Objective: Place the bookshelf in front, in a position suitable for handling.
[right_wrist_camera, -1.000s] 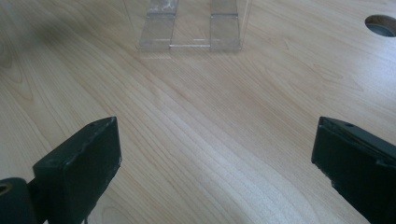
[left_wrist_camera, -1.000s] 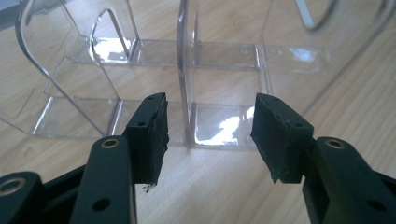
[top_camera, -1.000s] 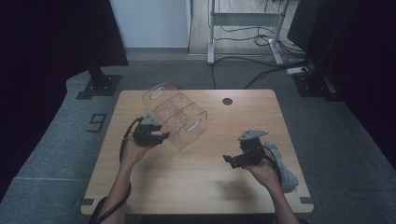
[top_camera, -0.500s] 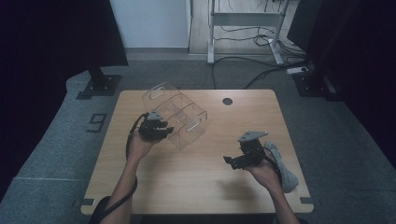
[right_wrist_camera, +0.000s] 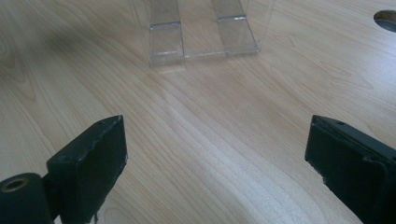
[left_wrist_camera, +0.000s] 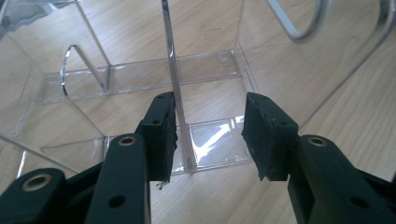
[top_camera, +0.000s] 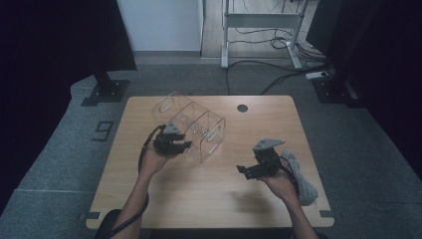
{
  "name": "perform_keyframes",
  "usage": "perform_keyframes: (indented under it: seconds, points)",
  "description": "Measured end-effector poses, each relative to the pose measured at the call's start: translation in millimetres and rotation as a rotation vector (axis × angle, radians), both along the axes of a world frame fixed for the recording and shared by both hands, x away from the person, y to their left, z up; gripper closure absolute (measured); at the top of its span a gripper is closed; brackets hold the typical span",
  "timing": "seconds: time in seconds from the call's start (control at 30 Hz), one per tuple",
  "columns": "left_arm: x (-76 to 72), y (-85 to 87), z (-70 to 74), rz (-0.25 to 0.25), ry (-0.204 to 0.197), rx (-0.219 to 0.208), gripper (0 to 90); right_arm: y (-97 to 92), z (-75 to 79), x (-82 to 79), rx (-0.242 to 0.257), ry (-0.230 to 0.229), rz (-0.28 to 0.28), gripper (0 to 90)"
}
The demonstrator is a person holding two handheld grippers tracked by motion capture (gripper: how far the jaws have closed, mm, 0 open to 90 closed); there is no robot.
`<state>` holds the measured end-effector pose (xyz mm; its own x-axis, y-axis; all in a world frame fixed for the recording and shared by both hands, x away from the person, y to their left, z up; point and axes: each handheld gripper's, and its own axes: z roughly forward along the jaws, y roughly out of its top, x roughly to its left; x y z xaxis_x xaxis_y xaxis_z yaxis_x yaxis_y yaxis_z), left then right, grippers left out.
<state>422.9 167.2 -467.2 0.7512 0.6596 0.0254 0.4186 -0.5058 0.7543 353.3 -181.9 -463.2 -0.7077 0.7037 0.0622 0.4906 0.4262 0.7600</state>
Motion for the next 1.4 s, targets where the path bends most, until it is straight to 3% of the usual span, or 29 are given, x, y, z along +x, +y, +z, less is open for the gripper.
perform_keyframes:
  seconds: [0.43,0.9,1.0,1.07,1.13,1.17,1.23,1.4]
  points:
    - [-15.8,-17.9,-4.7,-0.028,0.017,0.002,50.0,6.7,0.9,3.1,0.005,-0.004,-0.009,6.7]
    - [-30.0,-37.4,-7.1,-0.043,0.051,-0.047,48.2,13.5,1.9,6.1,-0.005,0.006,-0.005,6.1]
    - [-32.8,-44.0,-7.9,-0.055,0.056,-0.046,47.5,14.1,1.4,7.7,-0.007,0.010,-0.008,6.1]
    - [-36.3,-53.6,-8.8,-0.105,0.071,-0.076,48.3,14.7,1.5,9.0,-0.006,0.014,-0.008,6.1]
    - [-38.1,-58.6,-8.7,-0.110,0.063,-0.066,47.5,15.0,1.5,9.3,-0.007,0.012,-0.009,6.1]
    - [-40.9,-68.5,-8.1,-0.130,0.039,-0.025,46.4,15.4,1.8,9.7,-0.011,0.012,-0.010,6.1]
    - [-43.3,-74.0,-7.2,-0.138,0.022,0.002,43.6,15.4,2.2,9.8,-0.011,0.009,-0.016,6.2]
    - [-46.1,-70.9,-5.3,-0.126,0.021,0.000,38.1,17.4,3.0,10.3,-0.014,0.003,-0.017,6.9]
